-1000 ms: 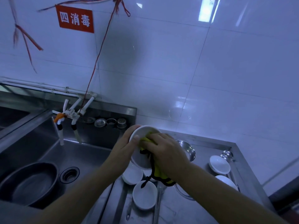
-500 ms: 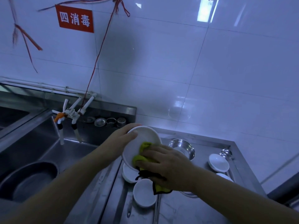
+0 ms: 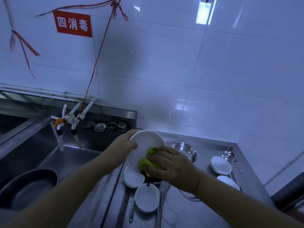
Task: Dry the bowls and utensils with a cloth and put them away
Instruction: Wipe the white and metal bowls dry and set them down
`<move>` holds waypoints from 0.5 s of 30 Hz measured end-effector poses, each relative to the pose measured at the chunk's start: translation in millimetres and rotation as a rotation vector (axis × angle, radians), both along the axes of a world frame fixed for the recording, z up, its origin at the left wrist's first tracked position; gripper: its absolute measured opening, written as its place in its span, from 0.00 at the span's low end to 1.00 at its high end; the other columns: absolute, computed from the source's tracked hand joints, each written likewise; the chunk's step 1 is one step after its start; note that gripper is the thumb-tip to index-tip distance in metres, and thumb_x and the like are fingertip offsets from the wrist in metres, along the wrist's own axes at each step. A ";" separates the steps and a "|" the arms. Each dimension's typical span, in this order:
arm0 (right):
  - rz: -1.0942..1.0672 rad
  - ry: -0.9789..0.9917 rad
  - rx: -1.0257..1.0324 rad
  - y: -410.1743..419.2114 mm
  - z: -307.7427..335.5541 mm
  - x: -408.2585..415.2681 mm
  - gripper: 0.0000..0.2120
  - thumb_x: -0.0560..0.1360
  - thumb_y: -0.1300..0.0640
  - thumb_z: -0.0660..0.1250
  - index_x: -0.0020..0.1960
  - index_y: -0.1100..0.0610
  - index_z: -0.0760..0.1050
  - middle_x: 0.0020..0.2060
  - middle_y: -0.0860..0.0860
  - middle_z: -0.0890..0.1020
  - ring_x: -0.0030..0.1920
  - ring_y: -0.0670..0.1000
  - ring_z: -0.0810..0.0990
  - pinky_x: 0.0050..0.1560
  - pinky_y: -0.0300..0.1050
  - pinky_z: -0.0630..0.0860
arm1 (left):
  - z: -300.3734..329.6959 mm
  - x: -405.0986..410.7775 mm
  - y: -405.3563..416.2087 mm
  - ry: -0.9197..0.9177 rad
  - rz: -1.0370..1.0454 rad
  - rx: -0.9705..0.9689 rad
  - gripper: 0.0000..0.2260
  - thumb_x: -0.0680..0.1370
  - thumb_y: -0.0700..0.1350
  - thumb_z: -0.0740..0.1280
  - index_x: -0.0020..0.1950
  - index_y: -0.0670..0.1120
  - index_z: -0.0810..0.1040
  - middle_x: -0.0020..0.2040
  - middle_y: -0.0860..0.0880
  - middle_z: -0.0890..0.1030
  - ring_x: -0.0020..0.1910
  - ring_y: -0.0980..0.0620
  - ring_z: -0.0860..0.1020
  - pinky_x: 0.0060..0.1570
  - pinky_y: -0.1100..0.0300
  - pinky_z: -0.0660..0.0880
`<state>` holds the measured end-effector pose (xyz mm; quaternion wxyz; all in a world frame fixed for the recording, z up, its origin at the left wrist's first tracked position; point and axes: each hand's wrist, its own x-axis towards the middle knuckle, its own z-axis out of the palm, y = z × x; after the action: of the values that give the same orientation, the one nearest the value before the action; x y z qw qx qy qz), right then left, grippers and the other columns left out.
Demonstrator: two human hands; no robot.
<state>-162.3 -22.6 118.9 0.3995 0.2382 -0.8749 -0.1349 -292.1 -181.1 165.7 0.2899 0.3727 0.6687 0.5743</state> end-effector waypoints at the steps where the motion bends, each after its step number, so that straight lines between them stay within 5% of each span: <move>1: 0.037 -0.023 0.042 6.0 3.1 0.8 0.05 0.77 0.57 0.70 0.51 0.53 0.84 0.46 0.54 0.84 0.47 0.53 0.82 0.60 0.49 0.75 | 4.7 -3.7 -0.6 0.022 -0.058 -0.081 0.22 0.63 0.43 0.59 0.56 0.50 0.76 0.51 0.46 0.77 0.48 0.48 0.75 0.46 0.55 0.72; 5: 0.065 -0.076 0.048 17.7 8.5 -0.3 0.05 0.78 0.58 0.68 0.53 0.55 0.81 0.46 0.56 0.83 0.47 0.54 0.81 0.62 0.50 0.74 | 18.2 -11.1 1.8 0.168 -0.130 -0.250 0.19 0.72 0.48 0.63 0.63 0.55 0.69 0.56 0.48 0.76 0.53 0.48 0.76 0.54 0.52 0.74; 7: 0.022 -0.097 0.023 24.8 7.1 2.2 0.07 0.78 0.57 0.68 0.56 0.54 0.76 0.47 0.55 0.83 0.48 0.53 0.81 0.63 0.50 0.73 | 17.2 -13.6 -2.1 0.478 -0.106 -0.314 0.22 0.77 0.50 0.65 0.69 0.54 0.63 0.60 0.50 0.73 0.56 0.53 0.73 0.57 0.55 0.73; 9: -0.029 -0.129 -0.017 32.1 4.6 7.7 0.08 0.79 0.55 0.67 0.57 0.53 0.74 0.47 0.55 0.83 0.48 0.53 0.81 0.64 0.49 0.72 | 14.1 -8.7 -11.8 1.013 0.004 -0.271 0.24 0.76 0.55 0.61 0.70 0.51 0.64 0.62 0.52 0.71 0.61 0.56 0.66 0.60 0.61 0.67; 12: -0.060 -0.200 -0.090 31.9 3.9 14.8 0.09 0.80 0.54 0.64 0.59 0.53 0.73 0.49 0.55 0.82 0.50 0.53 0.80 0.64 0.50 0.71 | 4.4 0.8 -16.3 1.602 -0.090 -0.102 0.18 0.71 0.56 0.63 0.58 0.53 0.76 0.55 0.55 0.80 0.61 0.55 0.73 0.65 0.54 0.68; 15: -0.053 -0.252 -0.139 26.2 7.3 18.7 0.10 0.81 0.53 0.60 0.61 0.53 0.72 0.52 0.55 0.81 0.53 0.53 0.80 0.68 0.51 0.69 | -6.2 1.1 -10.2 1.707 -0.327 -0.136 0.12 0.63 0.49 0.74 0.45 0.55 0.80 0.43 0.57 0.83 0.49 0.57 0.80 0.66 0.52 0.67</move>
<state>-143.6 3.6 126.2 0.2983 0.2018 -0.9314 -0.0534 -291.0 -191.3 159.5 -0.2098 0.7490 0.6284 0.0089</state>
